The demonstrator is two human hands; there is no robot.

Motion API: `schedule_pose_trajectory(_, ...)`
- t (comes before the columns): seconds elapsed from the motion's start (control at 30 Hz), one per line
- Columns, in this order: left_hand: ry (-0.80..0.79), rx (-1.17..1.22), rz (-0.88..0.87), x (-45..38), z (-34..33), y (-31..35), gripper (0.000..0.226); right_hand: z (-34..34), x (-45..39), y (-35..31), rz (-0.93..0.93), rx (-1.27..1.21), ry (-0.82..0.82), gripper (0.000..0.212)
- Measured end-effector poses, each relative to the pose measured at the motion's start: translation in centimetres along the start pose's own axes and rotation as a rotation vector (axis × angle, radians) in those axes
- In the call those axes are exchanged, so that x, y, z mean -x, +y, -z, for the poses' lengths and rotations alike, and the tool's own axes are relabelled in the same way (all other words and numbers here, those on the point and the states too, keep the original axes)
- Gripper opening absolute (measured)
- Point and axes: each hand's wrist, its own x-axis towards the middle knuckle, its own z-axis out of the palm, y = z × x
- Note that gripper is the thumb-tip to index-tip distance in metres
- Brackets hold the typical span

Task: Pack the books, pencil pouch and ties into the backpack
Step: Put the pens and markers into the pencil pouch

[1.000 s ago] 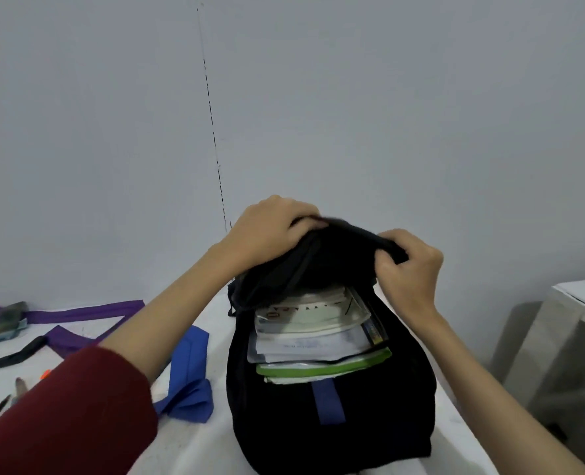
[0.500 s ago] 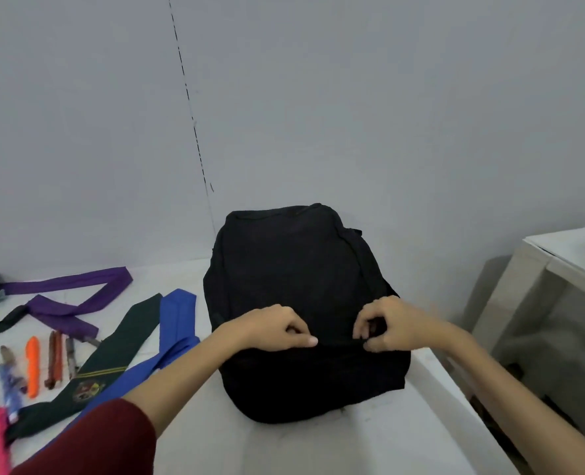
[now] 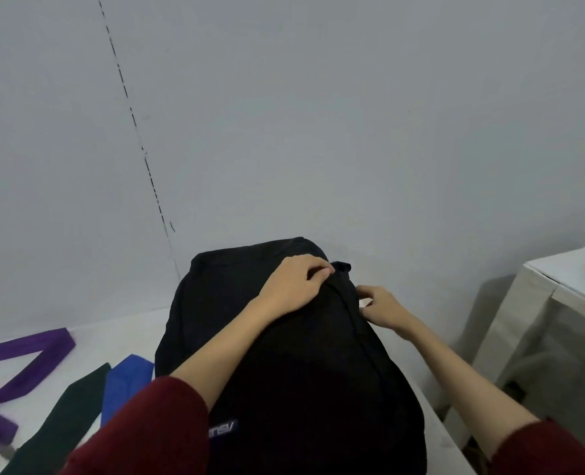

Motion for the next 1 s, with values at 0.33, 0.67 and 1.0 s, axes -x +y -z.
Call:
schedule_pose_trajectory(0.33, -0.177, -0.216, 0.043, -4.7, -4.4, -4.1, 0.039, -0.2, -3.5, -0.5, 0.175, -0.191, -0.015, 0.018)
schedule_pose_trajectory(0.67, -0.165, -0.170, 0.064, -4.5, -4.6, -4.2, 0.040, -0.8, -4.4, -0.4, 0.220, 0.053, 0.005, 0.018)
schedule_pose_trajectory(1.0, -0.243, -0.280, 0.067, -4.7, -4.5, -4.2, 0.040, 2.2, -4.1, -2.2, 0.332, 0.453, 0.234, 0.026)
